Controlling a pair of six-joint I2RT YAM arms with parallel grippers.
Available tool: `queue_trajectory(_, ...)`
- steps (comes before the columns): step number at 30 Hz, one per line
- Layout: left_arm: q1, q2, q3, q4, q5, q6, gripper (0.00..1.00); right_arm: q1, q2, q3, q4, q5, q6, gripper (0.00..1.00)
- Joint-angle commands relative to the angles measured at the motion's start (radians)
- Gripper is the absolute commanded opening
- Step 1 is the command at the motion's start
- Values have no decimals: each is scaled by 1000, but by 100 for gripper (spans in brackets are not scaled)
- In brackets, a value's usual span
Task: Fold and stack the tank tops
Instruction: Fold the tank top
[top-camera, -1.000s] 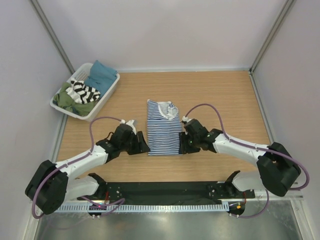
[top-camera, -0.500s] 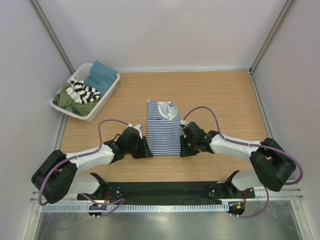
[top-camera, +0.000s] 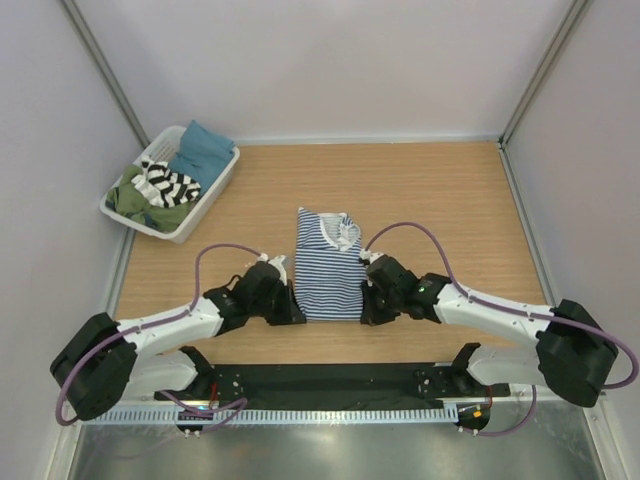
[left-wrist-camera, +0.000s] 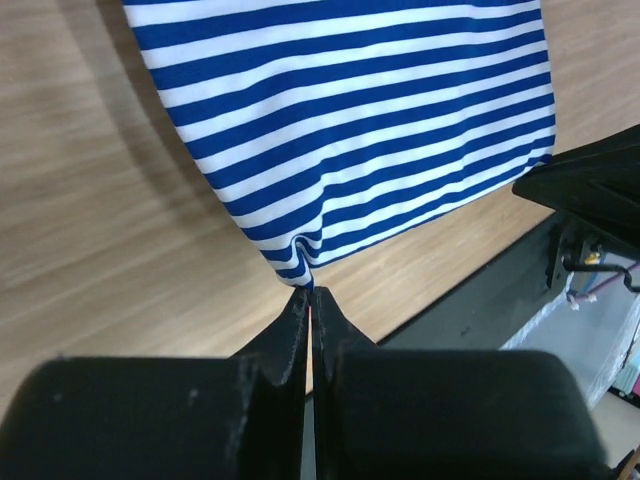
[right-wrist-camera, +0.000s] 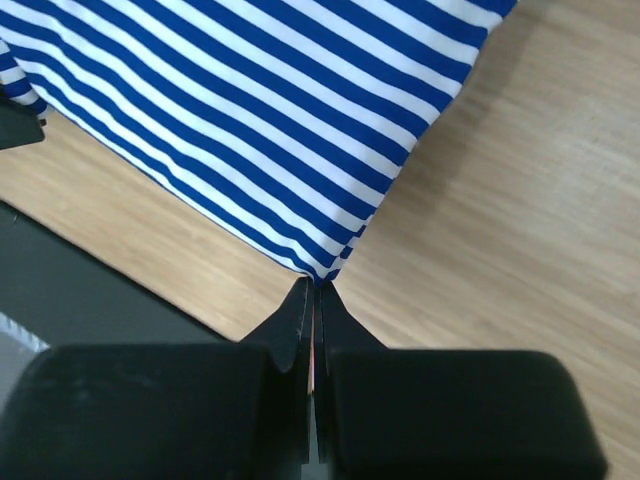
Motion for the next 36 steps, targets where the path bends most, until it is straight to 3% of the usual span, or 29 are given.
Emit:
queue_trajectory(1,-50,-80,4,-75,7,-36,0,50,-85,-1,-86,35,48,1)
queue_trajectory(8,-68,-269,106,-299,-66,-32,0,70,-253,80,-243,117,63,1)
queue_trajectory(11,-52,-262,198,-369,-66,-8,0,70,-233,185,-354,231,57,1)
queue_trajectory(18,16,-182,327,-389,-46,31,0,63,-112,390,-411,345,-3,1)
queue_trajectory(22,88,-124,405,-405,-14,61,0,-8,-35,495,-407,333,-63,1)
queue_trajectory(28,186,-36,522,-408,12,100,0,-200,95,606,-362,192,-169,1)
queue_trajectory(36,346,256,698,-311,100,115,0,-365,396,838,-312,61,-219,1)
